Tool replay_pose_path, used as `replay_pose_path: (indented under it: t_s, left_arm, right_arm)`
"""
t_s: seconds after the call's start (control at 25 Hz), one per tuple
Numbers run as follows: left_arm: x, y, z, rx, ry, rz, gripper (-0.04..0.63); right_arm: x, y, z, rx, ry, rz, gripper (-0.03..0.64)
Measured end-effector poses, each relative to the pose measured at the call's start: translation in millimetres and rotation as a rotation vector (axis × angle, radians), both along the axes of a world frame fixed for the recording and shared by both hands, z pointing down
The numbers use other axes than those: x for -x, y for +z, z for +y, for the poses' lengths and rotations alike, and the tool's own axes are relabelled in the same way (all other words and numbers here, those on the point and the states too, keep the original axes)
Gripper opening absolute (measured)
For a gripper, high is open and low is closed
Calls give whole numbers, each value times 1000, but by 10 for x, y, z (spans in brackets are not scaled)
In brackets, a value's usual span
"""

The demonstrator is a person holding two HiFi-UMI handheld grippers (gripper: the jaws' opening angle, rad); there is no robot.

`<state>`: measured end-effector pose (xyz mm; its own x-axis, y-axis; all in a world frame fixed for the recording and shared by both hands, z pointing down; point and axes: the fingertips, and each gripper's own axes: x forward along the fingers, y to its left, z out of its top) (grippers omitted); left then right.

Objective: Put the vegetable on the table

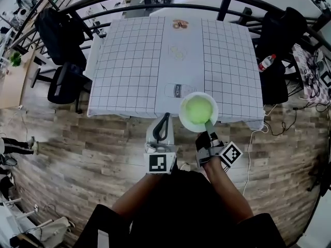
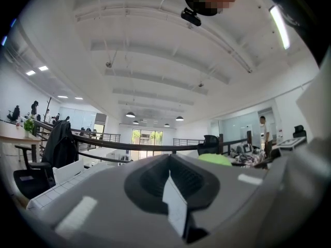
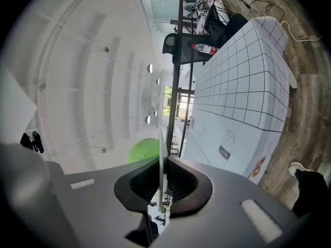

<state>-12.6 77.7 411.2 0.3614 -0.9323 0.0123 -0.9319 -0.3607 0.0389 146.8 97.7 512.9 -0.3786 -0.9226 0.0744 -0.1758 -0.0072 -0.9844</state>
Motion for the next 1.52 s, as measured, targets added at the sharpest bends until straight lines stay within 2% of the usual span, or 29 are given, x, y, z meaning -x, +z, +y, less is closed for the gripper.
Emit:
replay_pose_path:
  t_s: [1.04,1.32,1.52]
  left_arm:
    - [369,-34,-1364,-10,89,19,8]
    - [464,-7,-1593,-8,123,47,8]
    - [572,48,-1761,1,112,61,8]
  right_arm:
    - [452,-55,-1314,8,55,2,23]
    - [641,-7,-1509,4,54,10,23]
    - [755,35,-1602,-1,45,6,25]
